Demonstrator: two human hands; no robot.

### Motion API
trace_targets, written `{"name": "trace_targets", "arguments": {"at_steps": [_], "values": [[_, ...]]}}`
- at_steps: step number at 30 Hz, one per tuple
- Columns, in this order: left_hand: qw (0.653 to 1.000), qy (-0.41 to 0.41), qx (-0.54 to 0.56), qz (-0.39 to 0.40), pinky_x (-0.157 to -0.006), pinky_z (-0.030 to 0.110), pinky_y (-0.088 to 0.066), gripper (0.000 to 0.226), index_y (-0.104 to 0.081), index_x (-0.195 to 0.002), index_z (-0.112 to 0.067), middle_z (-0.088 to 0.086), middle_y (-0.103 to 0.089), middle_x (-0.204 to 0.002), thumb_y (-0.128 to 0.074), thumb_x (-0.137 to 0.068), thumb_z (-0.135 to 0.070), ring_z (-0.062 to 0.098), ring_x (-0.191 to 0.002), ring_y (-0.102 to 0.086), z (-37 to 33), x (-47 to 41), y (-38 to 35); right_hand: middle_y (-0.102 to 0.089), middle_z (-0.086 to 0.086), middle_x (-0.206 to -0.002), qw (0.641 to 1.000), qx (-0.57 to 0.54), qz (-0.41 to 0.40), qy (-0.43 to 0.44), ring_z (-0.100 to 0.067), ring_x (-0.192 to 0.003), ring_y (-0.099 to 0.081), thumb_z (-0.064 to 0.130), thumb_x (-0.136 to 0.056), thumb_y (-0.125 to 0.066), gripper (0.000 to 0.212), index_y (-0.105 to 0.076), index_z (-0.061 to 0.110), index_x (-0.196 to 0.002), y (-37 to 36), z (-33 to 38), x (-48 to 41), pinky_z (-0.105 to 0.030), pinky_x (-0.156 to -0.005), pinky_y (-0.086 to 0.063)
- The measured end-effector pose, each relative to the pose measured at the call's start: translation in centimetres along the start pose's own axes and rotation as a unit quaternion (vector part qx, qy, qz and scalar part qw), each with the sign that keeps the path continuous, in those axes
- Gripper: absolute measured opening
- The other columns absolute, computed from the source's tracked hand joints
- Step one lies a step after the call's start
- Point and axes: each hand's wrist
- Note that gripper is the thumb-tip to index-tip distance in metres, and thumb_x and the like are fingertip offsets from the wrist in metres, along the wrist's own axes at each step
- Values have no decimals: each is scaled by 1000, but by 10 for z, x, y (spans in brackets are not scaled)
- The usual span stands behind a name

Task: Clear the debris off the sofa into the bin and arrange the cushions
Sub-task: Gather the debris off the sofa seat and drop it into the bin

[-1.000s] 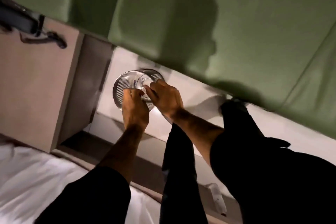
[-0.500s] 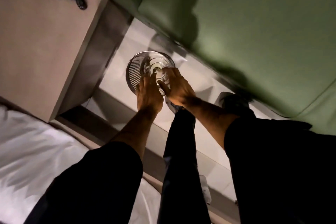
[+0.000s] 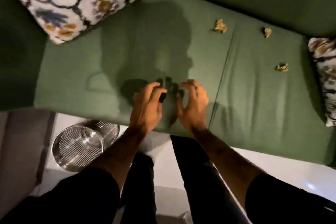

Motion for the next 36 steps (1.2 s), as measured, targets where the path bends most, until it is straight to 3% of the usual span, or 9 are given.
{"name": "trace_targets", "arguments": {"at_steps": [4,9,14,17,20,23,28,32,36], "values": [[996,-64,-39,43,-106,54,-44,46,-62,-126,-10,20,-49,-145,-61,-81,0,40,-127,-52,-59,-102,-40,-55,-20,-137,977,115,-114,-138,-40,-126,-51,30,-89,-68,44,-62,12,-128,66,-106,-69,-54,-103,-41],[988,-91,-128,-10,-116,50,-32,55,-48,-143,-16,16,-36,-157,-56,-92,-34,38,-140,-40,-111,-220,-84,-33,-11,-158,929,183,-107,-303,-33,-145,-32,63,-88,-57,70,-46,26,-147,110,-209,-132,-55,-117,-24],[967,-90,-240,1,-110,51,-34,48,-49,-137,-22,11,-41,-153,-46,-96,-47,34,-136,-42,-123,-280,-120,-44,-11,-149,897,223,-109,-366,-33,-135,-40,69,-92,-41,70,-47,23,-143,99,-256,-161,-41,-103,-35],[943,-119,-309,-27,-91,51,-43,39,-52,-122,-14,19,-54,-131,-37,-100,-43,39,-111,-54,-123,-287,-125,-58,-12,-121,913,191,-162,-324,-27,-107,-54,54,-98,-44,48,-60,14,-121,97,-264,-168,-34,-83,-40],[935,-119,-335,-11,-90,51,-45,43,-51,-121,-9,23,-55,-128,-31,-104,-43,41,-109,-55,-127,-291,-127,-59,-6,-96,954,100,-134,-250,-16,-80,-50,44,-105,-43,38,-58,10,-107,102,-271,-172,-34,-71,-46],[941,-88,-325,15,-90,51,-45,46,-54,-119,-9,21,-55,-127,-29,-105,-45,40,-109,-56,-134,-291,-126,-56,4,-85,970,60,-110,-209,-12,-70,-52,52,-103,-46,41,-54,12,-110,108,-267,-189,-28,-60,-46],[944,-53,-324,27,-87,47,-46,47,-55,-122,-11,17,-54,-134,-29,-106,-47,35,-112,-56,-138,-272,-128,-72,-6,-113,972,125,-73,-184,-29,-97,-70,71,-95,-43,71,-43,18,-142,106,-256,-235,-42,-77,-58],[947,-56,-317,9,-79,46,-51,39,-60,-108,-11,16,-62,-116,-38,-104,-43,34,-102,-62,-138,-240,-130,-68,-14,-119,973,161,-26,-164,-36,-102,-66,53,-105,-36,54,-41,18,-146,108,-253,-245,-44,-79,-52],[961,-54,-272,15,-78,47,-52,36,-64,-100,-6,21,-65,-110,-48,-104,-38,39,-95,-63,-127,-196,-132,-66,-16,-108,985,118,53,-114,-40,-90,-66,42,-108,-31,38,-50,13,-124,99,-217,-212,-47,-71,-50]]}}
Point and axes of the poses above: each hand's wrist, its own x-axis away from the middle knuckle, its own y-axis out of the back of the hand, z = x × y
